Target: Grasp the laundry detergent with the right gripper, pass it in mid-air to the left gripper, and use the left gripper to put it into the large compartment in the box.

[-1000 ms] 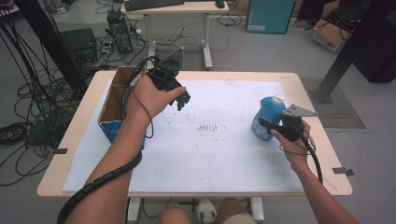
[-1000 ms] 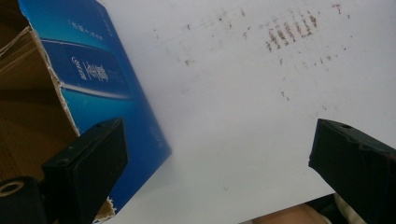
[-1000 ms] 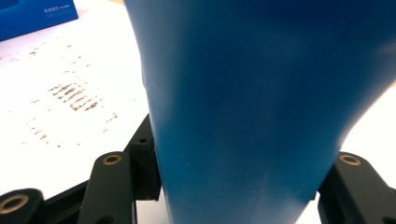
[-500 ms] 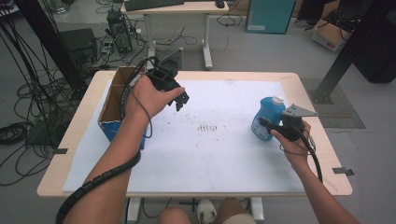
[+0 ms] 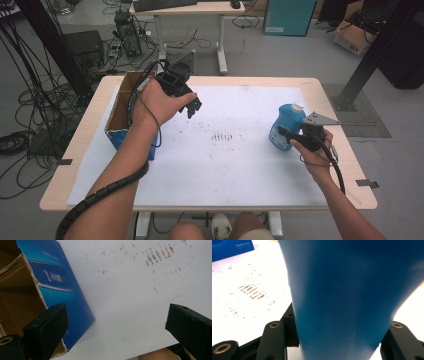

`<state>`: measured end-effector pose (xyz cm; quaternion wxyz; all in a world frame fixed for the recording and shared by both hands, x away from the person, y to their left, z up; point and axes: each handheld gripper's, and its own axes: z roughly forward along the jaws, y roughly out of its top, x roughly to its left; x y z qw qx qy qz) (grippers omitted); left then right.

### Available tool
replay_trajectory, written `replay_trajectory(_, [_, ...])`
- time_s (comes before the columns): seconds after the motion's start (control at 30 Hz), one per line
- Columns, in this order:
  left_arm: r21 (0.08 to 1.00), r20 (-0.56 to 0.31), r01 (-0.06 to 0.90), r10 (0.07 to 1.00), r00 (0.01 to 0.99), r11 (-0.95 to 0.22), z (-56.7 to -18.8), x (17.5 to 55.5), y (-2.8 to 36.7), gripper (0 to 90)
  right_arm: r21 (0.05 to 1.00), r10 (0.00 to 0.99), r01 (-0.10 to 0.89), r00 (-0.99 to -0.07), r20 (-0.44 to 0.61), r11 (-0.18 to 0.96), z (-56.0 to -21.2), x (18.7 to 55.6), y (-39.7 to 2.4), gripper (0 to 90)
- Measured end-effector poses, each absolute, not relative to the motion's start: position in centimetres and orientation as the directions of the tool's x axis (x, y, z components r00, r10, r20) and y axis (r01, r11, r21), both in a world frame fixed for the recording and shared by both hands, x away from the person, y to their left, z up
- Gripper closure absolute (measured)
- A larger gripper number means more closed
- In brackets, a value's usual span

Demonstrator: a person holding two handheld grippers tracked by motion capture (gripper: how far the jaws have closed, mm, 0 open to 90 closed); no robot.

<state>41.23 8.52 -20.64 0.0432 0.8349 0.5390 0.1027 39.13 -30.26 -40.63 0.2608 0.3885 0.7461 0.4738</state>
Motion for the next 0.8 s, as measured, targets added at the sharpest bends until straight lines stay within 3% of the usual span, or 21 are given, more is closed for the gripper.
replay_trajectory(0.8, [0.183,0.133,0.891,0.908,0.396,-0.416,-20.21,41.22,8.22,4.9,0.910,0.827,0.332,-0.561,-0.021,0.248,-40.64,39.13,-30.23,44.9])
